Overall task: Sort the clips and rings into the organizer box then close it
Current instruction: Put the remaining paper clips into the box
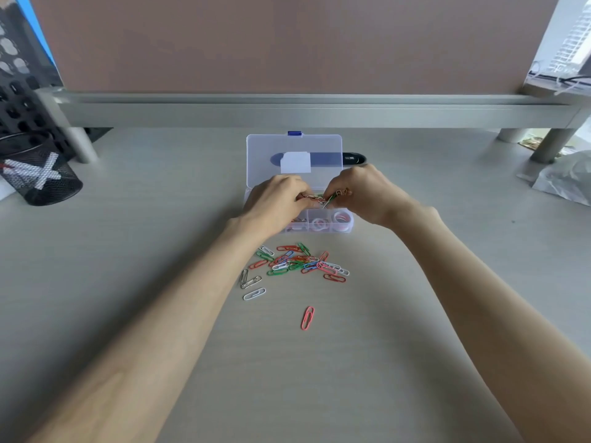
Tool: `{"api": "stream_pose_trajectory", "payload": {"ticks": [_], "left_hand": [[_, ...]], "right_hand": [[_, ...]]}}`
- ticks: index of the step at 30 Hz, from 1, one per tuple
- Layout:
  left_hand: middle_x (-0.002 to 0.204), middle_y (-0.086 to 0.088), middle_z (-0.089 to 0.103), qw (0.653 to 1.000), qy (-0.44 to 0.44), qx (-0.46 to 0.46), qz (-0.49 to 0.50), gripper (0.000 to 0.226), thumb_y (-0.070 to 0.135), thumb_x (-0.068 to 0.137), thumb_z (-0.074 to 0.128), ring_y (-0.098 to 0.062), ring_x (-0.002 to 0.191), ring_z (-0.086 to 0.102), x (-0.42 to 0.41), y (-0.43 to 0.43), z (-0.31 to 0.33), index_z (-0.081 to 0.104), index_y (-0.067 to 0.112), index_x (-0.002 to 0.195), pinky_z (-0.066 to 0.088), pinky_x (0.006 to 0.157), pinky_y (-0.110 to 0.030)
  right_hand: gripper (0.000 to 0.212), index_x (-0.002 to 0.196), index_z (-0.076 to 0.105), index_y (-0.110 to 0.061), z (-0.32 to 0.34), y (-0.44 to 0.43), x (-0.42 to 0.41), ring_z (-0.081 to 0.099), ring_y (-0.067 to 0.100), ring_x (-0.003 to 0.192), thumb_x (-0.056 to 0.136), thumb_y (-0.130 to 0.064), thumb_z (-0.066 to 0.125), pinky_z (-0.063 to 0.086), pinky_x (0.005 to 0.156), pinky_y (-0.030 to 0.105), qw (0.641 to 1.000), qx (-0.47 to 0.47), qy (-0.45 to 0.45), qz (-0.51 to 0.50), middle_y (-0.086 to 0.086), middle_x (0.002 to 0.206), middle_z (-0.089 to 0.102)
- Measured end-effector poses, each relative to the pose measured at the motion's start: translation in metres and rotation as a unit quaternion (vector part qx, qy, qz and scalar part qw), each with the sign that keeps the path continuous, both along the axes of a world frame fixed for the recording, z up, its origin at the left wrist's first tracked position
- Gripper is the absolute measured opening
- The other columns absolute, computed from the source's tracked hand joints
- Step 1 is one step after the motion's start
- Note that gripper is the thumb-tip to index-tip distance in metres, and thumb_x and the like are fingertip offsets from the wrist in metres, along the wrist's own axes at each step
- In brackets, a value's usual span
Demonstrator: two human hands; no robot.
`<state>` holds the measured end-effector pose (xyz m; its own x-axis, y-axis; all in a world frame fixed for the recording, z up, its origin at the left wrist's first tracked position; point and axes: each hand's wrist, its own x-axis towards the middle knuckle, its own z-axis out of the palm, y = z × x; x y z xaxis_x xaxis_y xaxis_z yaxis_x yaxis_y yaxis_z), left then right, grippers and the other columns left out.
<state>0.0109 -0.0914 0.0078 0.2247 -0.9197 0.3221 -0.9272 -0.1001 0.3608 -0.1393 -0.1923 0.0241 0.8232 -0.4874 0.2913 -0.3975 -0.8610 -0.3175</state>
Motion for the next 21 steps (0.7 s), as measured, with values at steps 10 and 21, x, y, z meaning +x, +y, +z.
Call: {"api": "stream_pose_trajectory", "payload": {"ticks": [10,21], "left_hand": [[0.062,0.012,0.054,0.998,0.062,0.033,0.008,0.014,0.038,0.083,0.069,-0.009,0.058,0.049,0.000,0.007,0.015,0.073,0.027,0.091,0.033,0.052,-0.024],[0.087,0.007,0.070,0.991,0.136,-0.003,0.008,0.012,0.032,0.083,0.069,-0.012,0.083,0.062,0.005,0.007,0.013,0.072,0.025,0.091,0.049,0.074,-0.029]], "right_hand": [[0.018,0.092,0.074,-0.011,-0.005,0.001,-0.001,0.064,0.021,0.077,0.076,-0.004,0.072,0.052,0.078,0.036,1.000,0.011,-0.027,0.000,0.007,0.087,0.073],[0.013,0.089,0.072,-0.006,-0.002,0.003,-0.001,0.062,0.021,0.061,0.081,0.001,0.065,0.051,0.068,0.029,0.994,0.069,-0.083,0.004,0.002,0.075,0.066]]}}
